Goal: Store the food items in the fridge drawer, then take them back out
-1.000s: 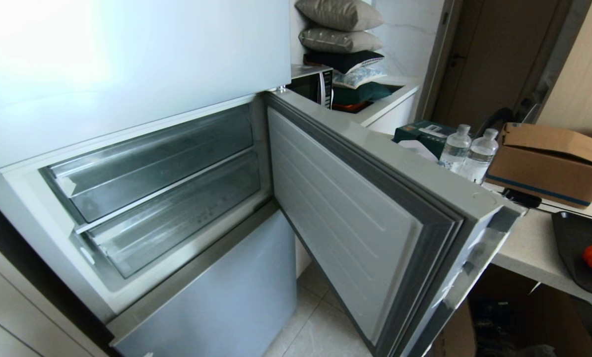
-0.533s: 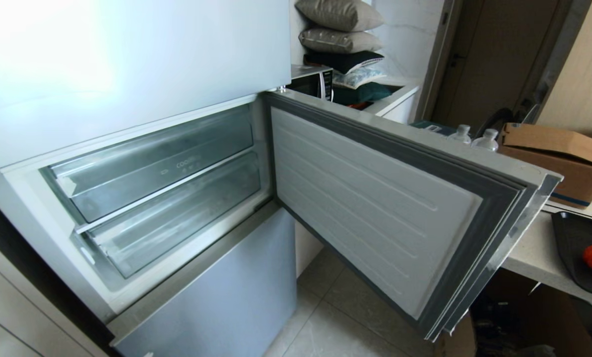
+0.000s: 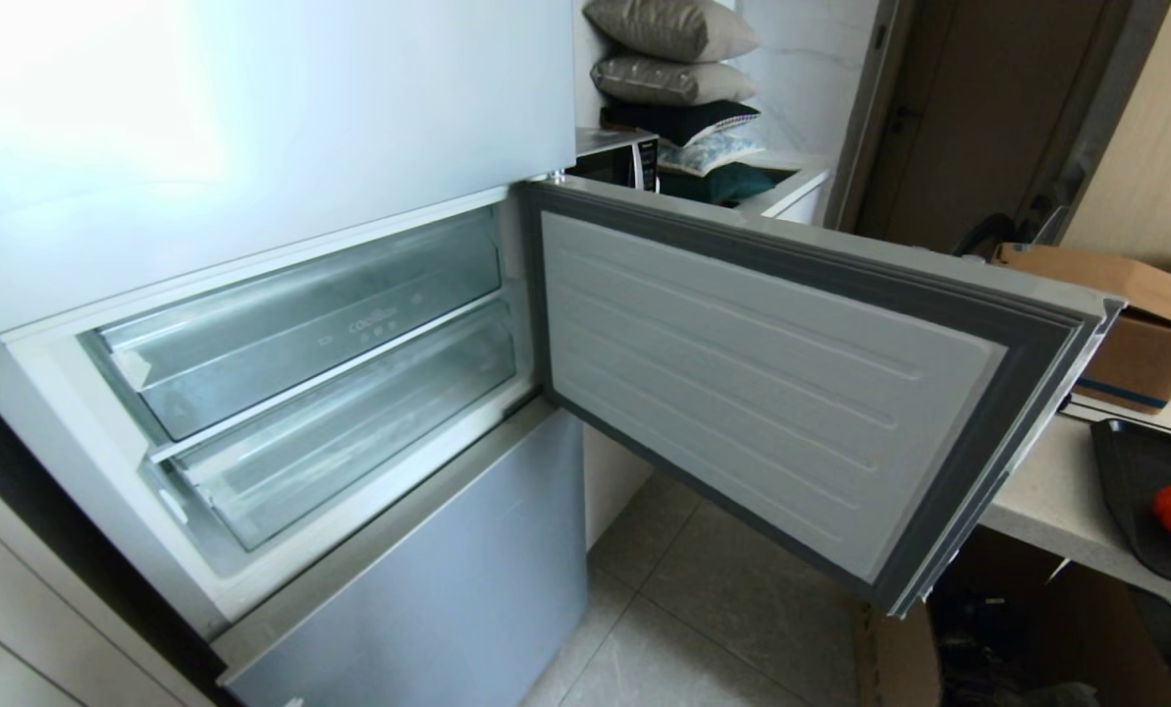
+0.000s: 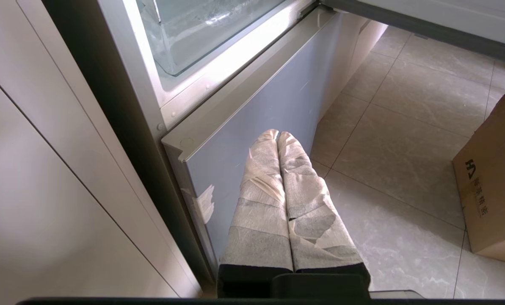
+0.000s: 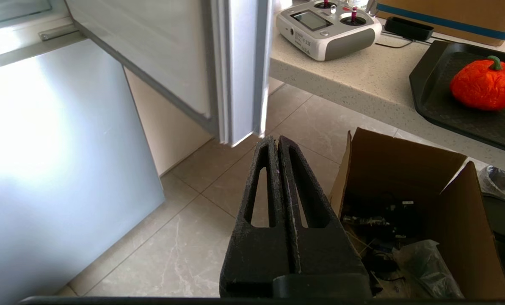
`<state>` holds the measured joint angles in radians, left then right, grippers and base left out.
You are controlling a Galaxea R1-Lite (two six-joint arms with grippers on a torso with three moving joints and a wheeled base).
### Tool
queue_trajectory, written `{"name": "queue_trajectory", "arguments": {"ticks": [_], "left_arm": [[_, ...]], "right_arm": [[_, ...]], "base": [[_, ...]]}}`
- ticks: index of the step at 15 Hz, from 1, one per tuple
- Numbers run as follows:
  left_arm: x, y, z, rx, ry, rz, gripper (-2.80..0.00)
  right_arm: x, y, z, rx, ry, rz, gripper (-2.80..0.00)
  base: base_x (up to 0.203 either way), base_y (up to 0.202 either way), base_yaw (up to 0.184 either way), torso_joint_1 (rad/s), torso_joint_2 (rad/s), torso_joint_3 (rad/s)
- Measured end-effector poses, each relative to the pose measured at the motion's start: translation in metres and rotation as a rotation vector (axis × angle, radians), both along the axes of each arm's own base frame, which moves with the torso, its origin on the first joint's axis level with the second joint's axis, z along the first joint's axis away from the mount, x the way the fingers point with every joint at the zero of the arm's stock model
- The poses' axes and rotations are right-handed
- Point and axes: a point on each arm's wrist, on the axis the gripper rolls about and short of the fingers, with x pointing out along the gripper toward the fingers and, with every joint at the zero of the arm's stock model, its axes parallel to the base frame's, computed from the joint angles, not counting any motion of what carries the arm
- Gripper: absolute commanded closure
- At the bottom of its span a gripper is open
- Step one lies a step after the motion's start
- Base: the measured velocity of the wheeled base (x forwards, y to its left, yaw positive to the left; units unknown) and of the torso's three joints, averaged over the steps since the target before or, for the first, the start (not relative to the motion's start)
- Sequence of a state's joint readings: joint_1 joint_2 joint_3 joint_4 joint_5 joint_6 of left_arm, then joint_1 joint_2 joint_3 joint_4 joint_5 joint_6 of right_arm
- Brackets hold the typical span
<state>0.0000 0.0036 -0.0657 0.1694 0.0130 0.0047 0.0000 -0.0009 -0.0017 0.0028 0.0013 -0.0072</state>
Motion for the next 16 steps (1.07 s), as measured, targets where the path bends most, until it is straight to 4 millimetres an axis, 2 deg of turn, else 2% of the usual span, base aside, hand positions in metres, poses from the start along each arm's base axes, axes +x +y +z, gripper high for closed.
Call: {"name": "queue_trajectory", "arguments": {"ticks": [7,16], "left_arm": [[-0.0002,0.0000,-0.0001,-0.001,-0.001,0.000,0.00],[-0.0002,0.0000,-0.0001,0.000,0.000,0.000,0.00]], "right_arm": [[0.0000,0.0000,-0.0001,0.000,0.000,0.000,0.00],[0.0000,0.0000,-0.0001,0.000,0.000,0.000,0.00]], "base": [[-0.014,0.000,0.000,0.002,0.00,0.000],[-0.192,0.000,0.001,-0.001,0.00,0.003]]}}
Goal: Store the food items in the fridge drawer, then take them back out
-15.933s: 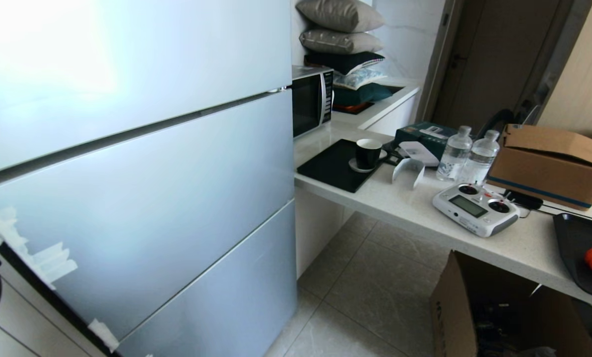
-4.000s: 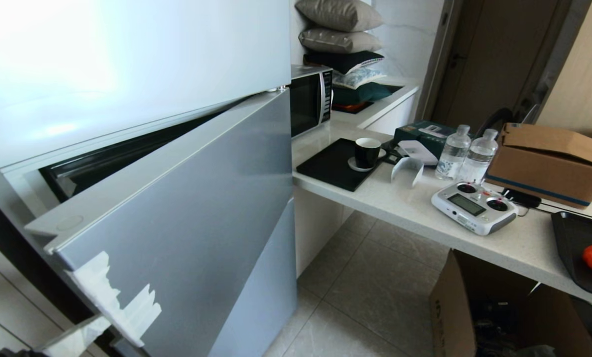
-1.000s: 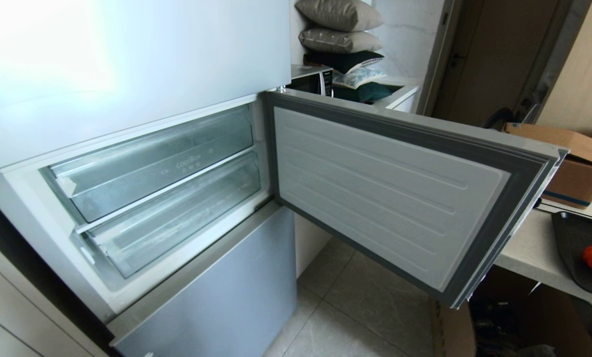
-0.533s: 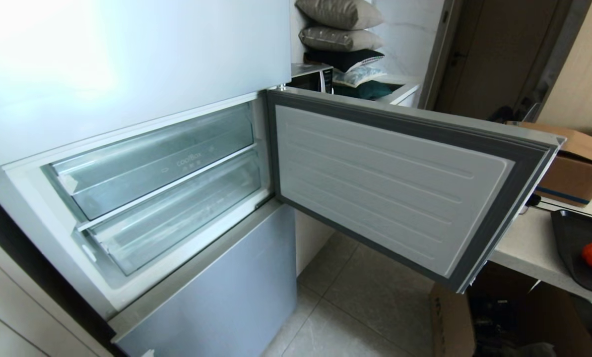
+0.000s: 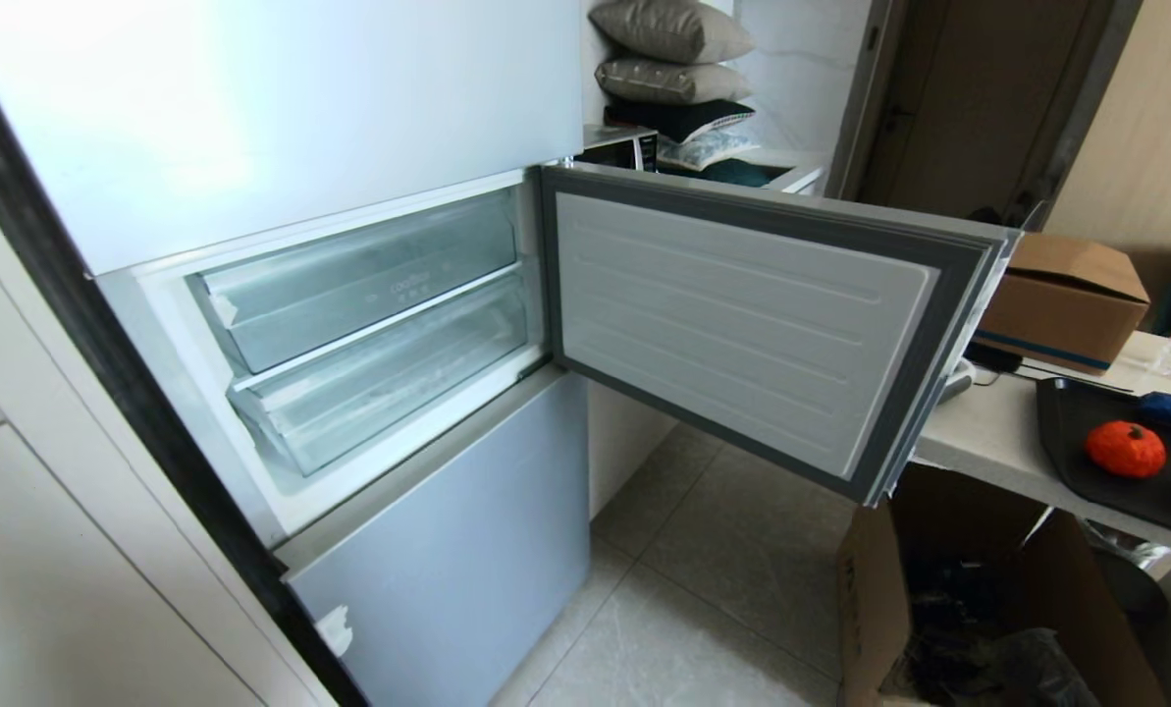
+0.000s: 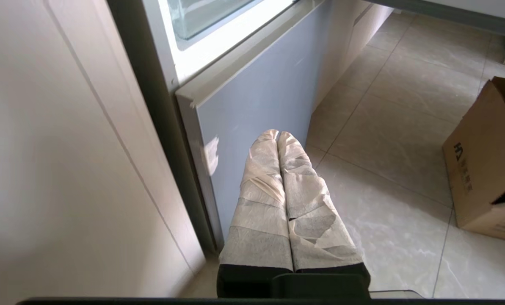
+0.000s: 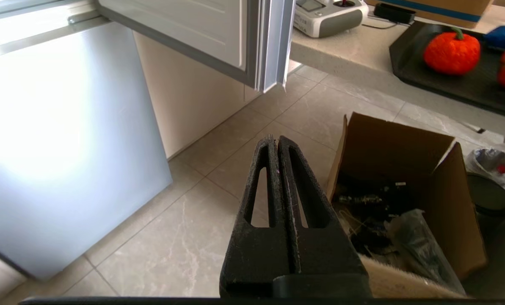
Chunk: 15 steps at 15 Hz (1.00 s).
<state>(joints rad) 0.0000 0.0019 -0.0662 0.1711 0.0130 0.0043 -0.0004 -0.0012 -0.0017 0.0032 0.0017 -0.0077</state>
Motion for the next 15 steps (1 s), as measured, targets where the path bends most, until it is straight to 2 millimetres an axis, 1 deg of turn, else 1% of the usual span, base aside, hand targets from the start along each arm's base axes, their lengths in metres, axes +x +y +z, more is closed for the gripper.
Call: {"name": "queue_trajectory", "arguments": {"ticks": [2,11,12,15], "left_arm": [[0.0000,0.0000,0.0000,0.000,0.000,0.000,0.00],[0.0000,0.0000,0.0000,0.000,0.000,-0.001,0.00],[0.0000,0.0000,0.0000,0.000,0.000,0.000,0.00],[0.0000,0.0000,-0.0001,0.000,0.000,0.000,0.00]], "right_arm": [[0.0000,0.0000,0.0000,0.000,0.000,-0.001,0.00],[0.0002,0.0000,-0.0004,0.001,0.001,-0.002,0.00],[0.0001,-0.0001,-0.0003,0.002,0.000,-0.003,0.00],[0.0001,-0.0001,-0.0004,0.002,0.001,-0.003,0.00]], "base": [[-0.099,0.000,-0.002,-0.005,0.00,0.004],[0.000,0.000,0.000,0.000,0.00,0.000],[-0.001,-0.012,0.084,-0.002,0.00,-0.002],[0.000,-0.010,0.165,0.004,0.00,0.001]]}}
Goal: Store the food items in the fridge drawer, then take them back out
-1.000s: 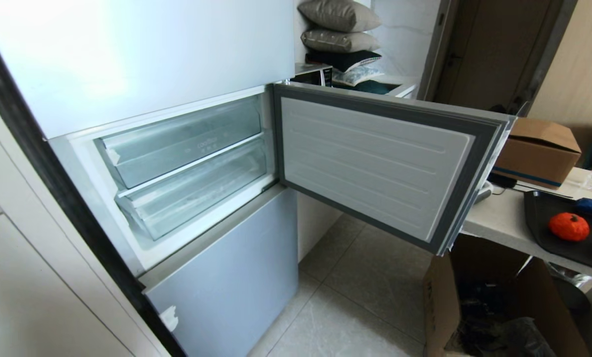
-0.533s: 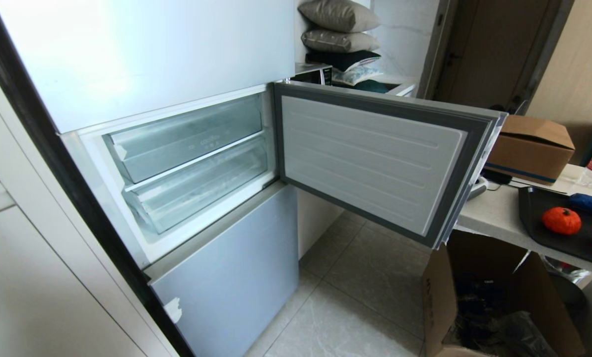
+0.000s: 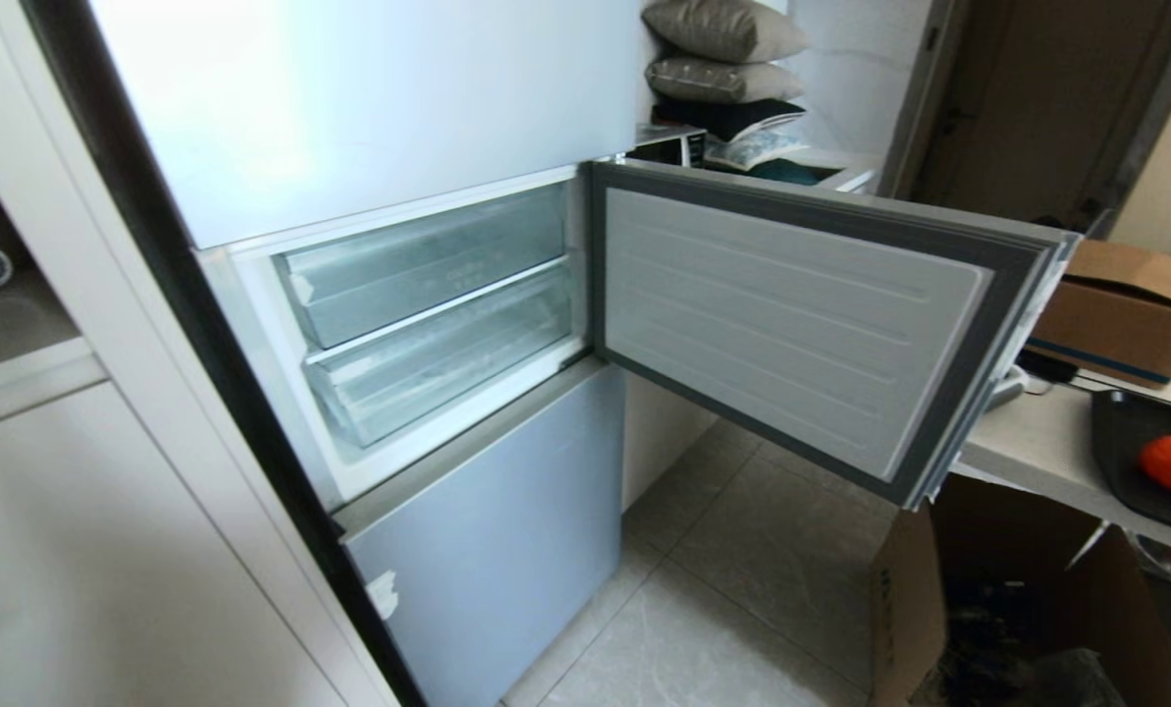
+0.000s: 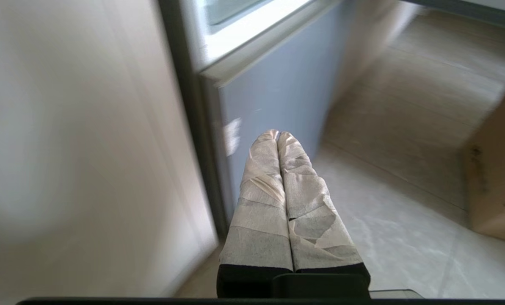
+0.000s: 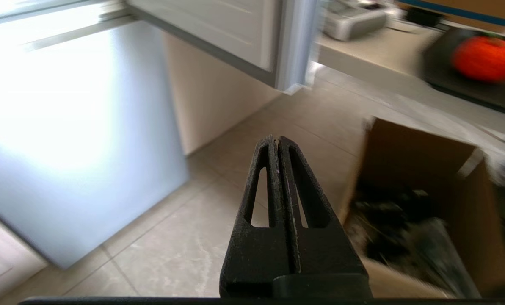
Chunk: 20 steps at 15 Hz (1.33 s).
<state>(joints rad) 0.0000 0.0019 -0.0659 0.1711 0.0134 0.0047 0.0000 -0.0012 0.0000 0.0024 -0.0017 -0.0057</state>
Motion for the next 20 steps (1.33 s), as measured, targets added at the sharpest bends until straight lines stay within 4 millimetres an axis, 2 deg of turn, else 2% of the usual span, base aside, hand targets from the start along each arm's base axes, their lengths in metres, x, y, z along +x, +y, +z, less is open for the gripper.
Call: {"name": "queue_trajectory", "arguments": {"ticks": [20], "left_arm": [[0.0000,0.0000,0.0000,0.000,0.000,0.000,0.00]], "right_arm": [[0.0000,0.0000,-0.0001,0.002,0.001,0.000,0.00]], "base": [[-0.001,-0.010,0.175,0.003,0.00,0.002]]}}
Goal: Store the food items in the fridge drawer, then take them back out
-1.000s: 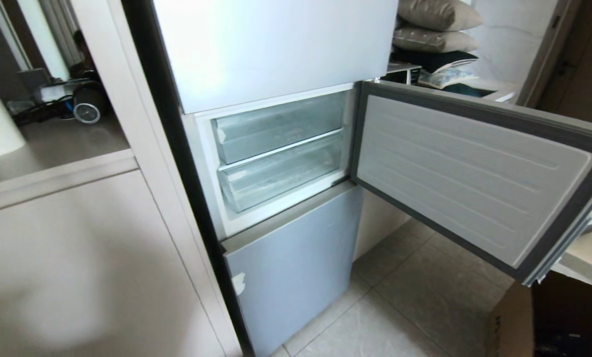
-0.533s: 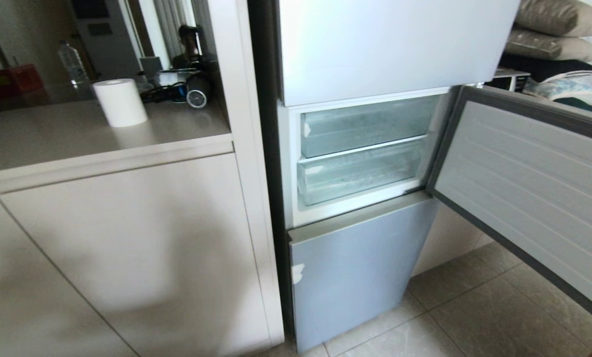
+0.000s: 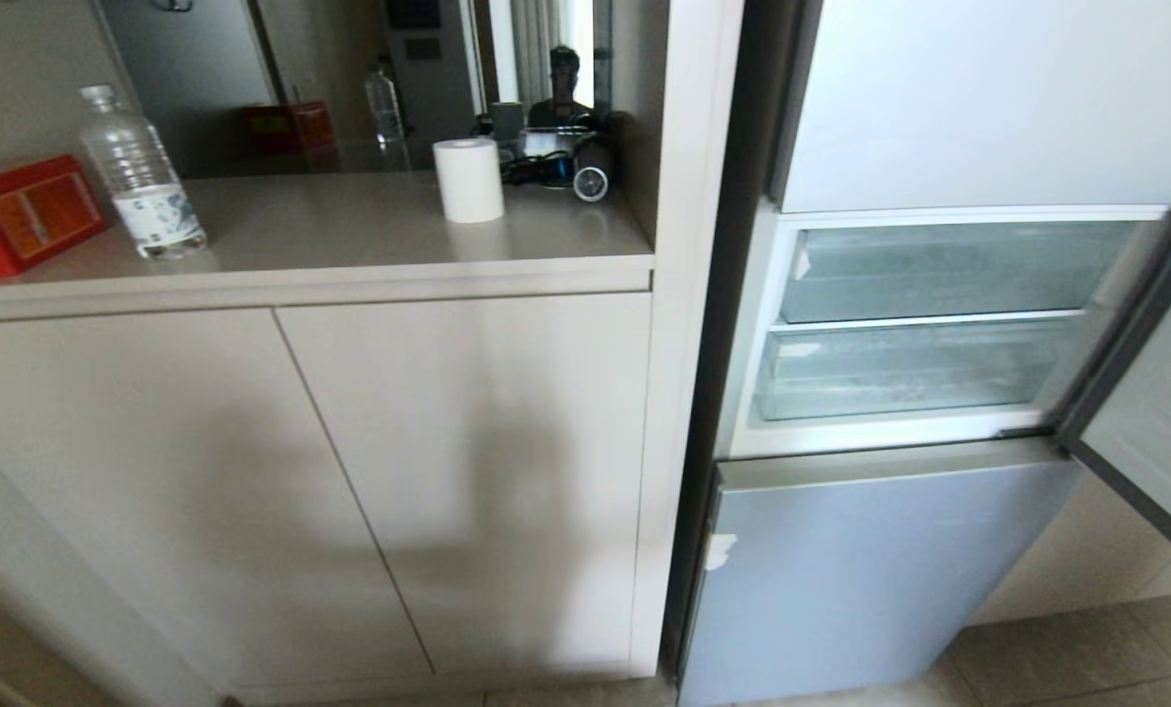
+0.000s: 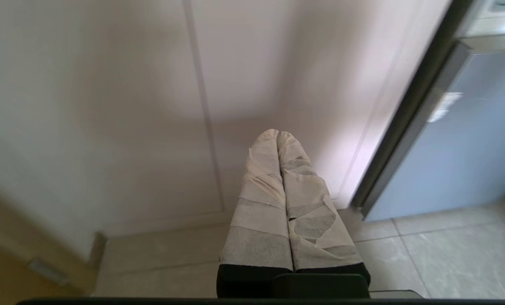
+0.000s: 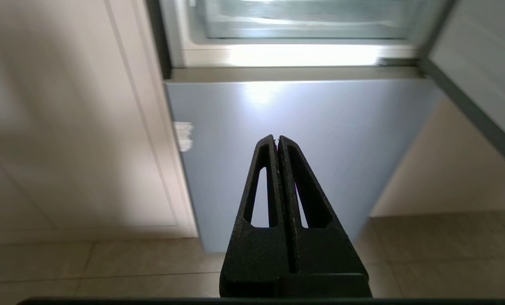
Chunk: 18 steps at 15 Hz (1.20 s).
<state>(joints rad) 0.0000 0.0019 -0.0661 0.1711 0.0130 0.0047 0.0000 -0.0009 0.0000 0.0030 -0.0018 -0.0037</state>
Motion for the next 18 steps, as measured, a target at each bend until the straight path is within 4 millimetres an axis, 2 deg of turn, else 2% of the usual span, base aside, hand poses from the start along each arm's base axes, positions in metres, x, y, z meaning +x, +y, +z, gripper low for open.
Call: {"name": "queue_trajectory", "arguments": {"ticks": [4,14,15,18], "left_arm": [[0.000,0.000,0.000,0.000,0.000,0.000,0.00],[0.000,0.000,0.000,0.000,-0.001,0.000,0.00],[0.000,0.000,0.000,0.000,0.000,0.001,0.00],[0.000,0.000,0.000,0.000,0.000,0.000,0.00]], "right_arm": [[0.000,0.000,0.000,-0.002,0.000,0.001,0.00],[0.000,0.000,0.000,-0.024,0.000,0.001,0.00],[-0.001,0.000,0.003,-0.026,0.003,-0.004,0.00],[-0.003,0.000,0.036,-0.014,-0.007,-0.015,0.00]], "base": [[0.002,-0.007,0.133,0.002,0.00,0.002],[0.000,0.000,0.000,0.000,0.00,0.000],[0.000,0.000,0.000,0.000,0.00,0.000],[0.000,0.000,0.000,0.000,0.00,0.000]]}}
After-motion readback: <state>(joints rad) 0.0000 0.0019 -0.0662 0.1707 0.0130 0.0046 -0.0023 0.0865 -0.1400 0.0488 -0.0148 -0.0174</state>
